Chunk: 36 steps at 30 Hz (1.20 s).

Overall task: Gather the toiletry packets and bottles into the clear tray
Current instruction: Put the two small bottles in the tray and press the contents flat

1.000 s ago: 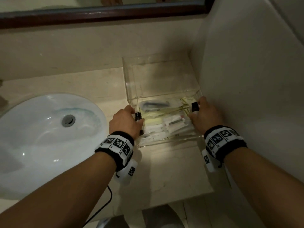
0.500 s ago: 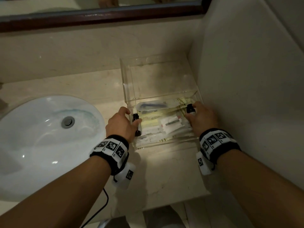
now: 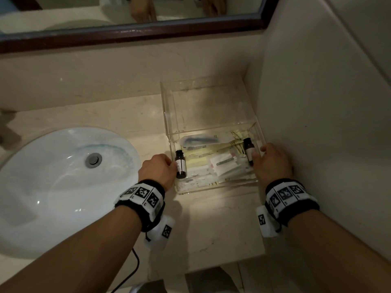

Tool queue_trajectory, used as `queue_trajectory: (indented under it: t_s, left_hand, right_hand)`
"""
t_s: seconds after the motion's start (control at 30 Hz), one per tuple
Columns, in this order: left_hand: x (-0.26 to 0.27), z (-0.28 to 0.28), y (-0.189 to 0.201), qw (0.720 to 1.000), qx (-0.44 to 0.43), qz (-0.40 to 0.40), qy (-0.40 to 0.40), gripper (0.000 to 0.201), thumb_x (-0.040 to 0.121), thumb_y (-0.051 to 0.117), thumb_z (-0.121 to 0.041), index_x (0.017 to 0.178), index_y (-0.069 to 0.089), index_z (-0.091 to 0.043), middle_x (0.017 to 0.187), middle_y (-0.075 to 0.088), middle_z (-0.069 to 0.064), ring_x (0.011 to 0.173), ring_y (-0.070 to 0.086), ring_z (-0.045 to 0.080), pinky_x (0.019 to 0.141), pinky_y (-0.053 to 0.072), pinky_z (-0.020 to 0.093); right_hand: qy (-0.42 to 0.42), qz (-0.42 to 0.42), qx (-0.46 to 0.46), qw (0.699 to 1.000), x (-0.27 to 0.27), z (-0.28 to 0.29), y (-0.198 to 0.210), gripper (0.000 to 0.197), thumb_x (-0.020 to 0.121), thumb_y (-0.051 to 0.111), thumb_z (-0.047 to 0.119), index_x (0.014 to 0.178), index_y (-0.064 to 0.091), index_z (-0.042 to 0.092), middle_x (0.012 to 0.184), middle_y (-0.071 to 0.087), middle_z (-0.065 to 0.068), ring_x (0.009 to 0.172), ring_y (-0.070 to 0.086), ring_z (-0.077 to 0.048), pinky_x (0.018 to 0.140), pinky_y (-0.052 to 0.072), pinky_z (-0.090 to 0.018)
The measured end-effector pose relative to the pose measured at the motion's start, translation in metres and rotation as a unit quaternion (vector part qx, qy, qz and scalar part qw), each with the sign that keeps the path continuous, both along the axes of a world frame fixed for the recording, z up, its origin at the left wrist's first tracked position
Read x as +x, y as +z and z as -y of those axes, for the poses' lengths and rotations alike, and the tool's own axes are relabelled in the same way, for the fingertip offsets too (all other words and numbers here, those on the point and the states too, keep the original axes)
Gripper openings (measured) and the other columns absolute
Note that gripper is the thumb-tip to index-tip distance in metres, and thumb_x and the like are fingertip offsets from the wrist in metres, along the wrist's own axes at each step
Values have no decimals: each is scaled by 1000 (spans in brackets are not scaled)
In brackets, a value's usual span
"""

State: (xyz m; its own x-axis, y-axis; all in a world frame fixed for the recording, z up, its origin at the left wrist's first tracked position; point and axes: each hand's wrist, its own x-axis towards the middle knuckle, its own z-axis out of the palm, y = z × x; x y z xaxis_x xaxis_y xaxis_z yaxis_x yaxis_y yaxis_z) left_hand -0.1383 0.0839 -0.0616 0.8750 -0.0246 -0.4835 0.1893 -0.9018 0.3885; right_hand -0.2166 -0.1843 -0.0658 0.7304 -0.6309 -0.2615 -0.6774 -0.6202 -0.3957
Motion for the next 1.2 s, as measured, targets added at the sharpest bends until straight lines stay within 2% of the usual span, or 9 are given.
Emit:
queue_trajectory:
  t_s: [0.07,0.17,0.3,0.4,0.5,0.63,0.83,1.03,1.2]
  left_hand:
    - [-2,0,2,1000,6,19,-6,26,97,53,-36,109,68,-19,102,72,9,95,64,31,82,52,35]
    - [-6,5,6,991,-35,130,-12,32,97,54,-35,121,58,-14,116,63,9,102,60,31,82,46,35]
    - [-10,23,12,959,-108,228,-132,58,92,57,-49,137,49,-14,142,47,10,129,42,29,109,38,43]
    - [-10,39,12,949,-97,194,-226,81,86,42,-72,149,37,-21,159,30,5,145,25,26,119,25,47]
    - [-9,49,5,949,-68,147,-269,91,81,24,-82,156,26,-30,165,18,-1,152,12,25,122,13,46]
    - [-8,56,-8,950,-27,91,-298,86,83,22,-84,157,9,-44,168,0,-11,153,-8,17,123,1,50]
    - [-4,60,-20,929,57,38,-363,104,75,32,-90,155,-17,-43,165,-22,-9,150,-26,21,121,-8,55]
    - [1,60,-23,912,99,21,-398,104,80,31,-88,151,-29,-40,160,-37,-5,147,-33,24,120,-9,57]
    - [1,60,-24,908,106,18,-404,103,82,31,-86,151,-29,-39,160,-36,-4,147,-32,25,121,-7,56]
  right_hand:
    - [6,9,-15,1000,-2,-3,1,39,94,53,37,121,57,9,120,59,-15,106,57,-34,85,47,-39]
    - [66,111,-55,990,0,-14,6,44,91,58,38,123,56,7,122,55,-15,108,53,-34,89,44,-40]
    - [212,149,-106,960,11,-31,10,66,86,47,57,134,50,13,143,47,-9,134,37,-32,107,36,-49]
    - [285,84,-114,948,14,-40,6,74,87,34,69,147,35,26,159,26,2,149,10,-24,114,25,-55]
    - [312,40,-105,943,14,-44,-1,72,89,21,71,153,18,37,163,9,9,150,-7,-21,116,14,-54]
    - [323,-25,-102,940,17,-46,-9,73,85,8,72,152,2,44,164,-3,10,149,-15,-24,119,4,-52]
    - [326,-88,-99,936,16,-44,-30,70,90,13,73,146,-21,48,159,-24,14,147,-23,-22,116,-15,-55]
    - [327,-106,-100,934,18,-45,-35,69,90,8,71,143,-28,47,156,-32,15,145,-28,-22,113,-17,-58]
    - [324,-106,-90,936,19,-47,-36,67,90,10,71,140,-30,50,157,-30,16,145,-29,-21,112,-20,-57]
